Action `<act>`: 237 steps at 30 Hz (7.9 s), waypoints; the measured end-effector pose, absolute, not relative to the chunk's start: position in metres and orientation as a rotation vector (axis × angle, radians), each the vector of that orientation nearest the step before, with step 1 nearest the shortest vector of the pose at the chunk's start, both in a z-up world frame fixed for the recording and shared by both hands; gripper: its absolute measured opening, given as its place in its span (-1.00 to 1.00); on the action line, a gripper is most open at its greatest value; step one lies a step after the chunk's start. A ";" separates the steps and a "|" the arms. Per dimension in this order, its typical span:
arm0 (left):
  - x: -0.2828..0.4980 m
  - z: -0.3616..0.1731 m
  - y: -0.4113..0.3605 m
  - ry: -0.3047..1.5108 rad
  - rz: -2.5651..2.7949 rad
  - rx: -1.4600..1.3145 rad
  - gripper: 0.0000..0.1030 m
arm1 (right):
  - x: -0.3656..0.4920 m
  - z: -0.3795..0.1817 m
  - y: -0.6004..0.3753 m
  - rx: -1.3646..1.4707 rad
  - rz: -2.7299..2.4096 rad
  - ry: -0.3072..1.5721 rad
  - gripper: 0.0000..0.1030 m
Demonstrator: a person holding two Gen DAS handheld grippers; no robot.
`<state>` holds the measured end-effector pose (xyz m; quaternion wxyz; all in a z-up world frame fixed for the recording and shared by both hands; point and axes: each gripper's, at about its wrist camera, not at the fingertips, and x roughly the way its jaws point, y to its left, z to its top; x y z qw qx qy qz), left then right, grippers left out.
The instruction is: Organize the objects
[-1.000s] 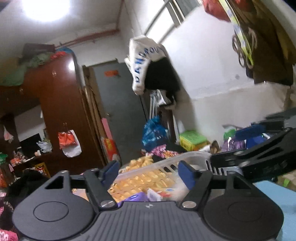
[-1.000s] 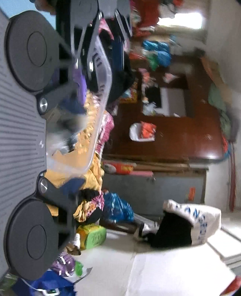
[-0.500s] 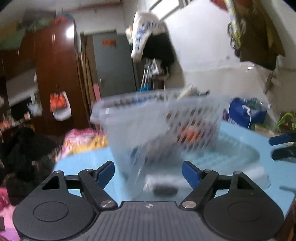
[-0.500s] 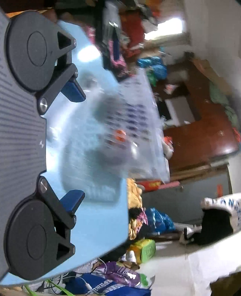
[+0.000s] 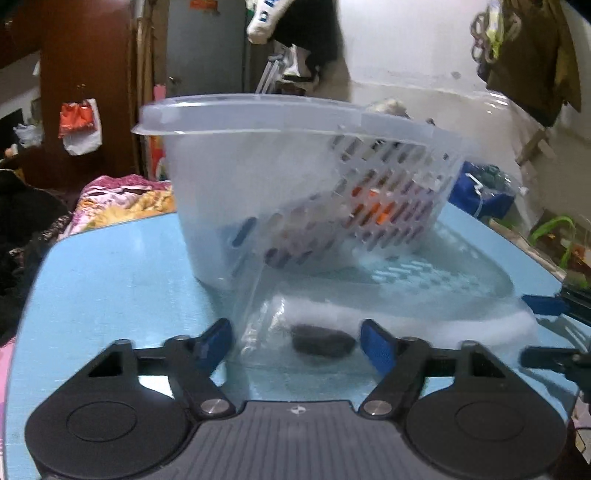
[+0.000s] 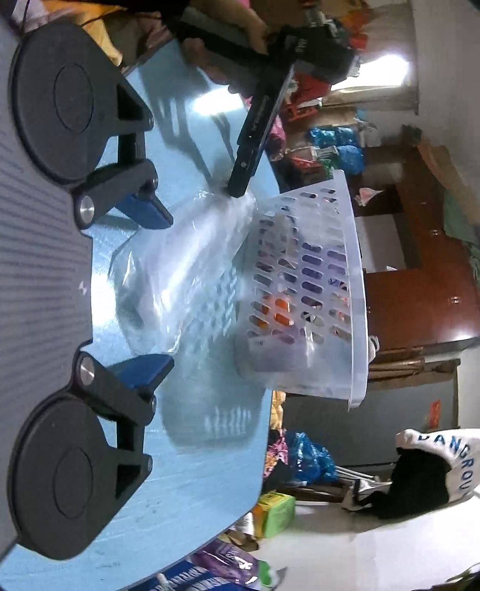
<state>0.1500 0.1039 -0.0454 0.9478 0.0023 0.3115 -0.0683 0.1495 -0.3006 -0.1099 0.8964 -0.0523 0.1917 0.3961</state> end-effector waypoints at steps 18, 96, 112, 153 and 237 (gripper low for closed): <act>0.113 -0.038 0.084 0.499 -0.179 -0.016 -0.64 | 0.138 -0.099 -0.305 -0.153 0.870 0.318 -0.57; 0.106 0.087 0.062 0.266 0.056 0.045 1.00 | 0.177 0.036 -0.244 -0.100 0.548 0.303 1.00; 0.016 0.042 0.011 0.253 0.068 0.032 1.00 | 0.120 0.008 -0.295 0.035 0.635 0.376 1.00; 0.012 0.034 -0.008 0.242 0.087 0.049 1.00 | 0.110 -0.012 -0.314 0.030 0.644 0.330 1.00; 0.022 0.027 -0.015 0.244 0.047 0.040 1.00 | 0.111 -0.019 -0.317 0.040 0.639 0.332 1.00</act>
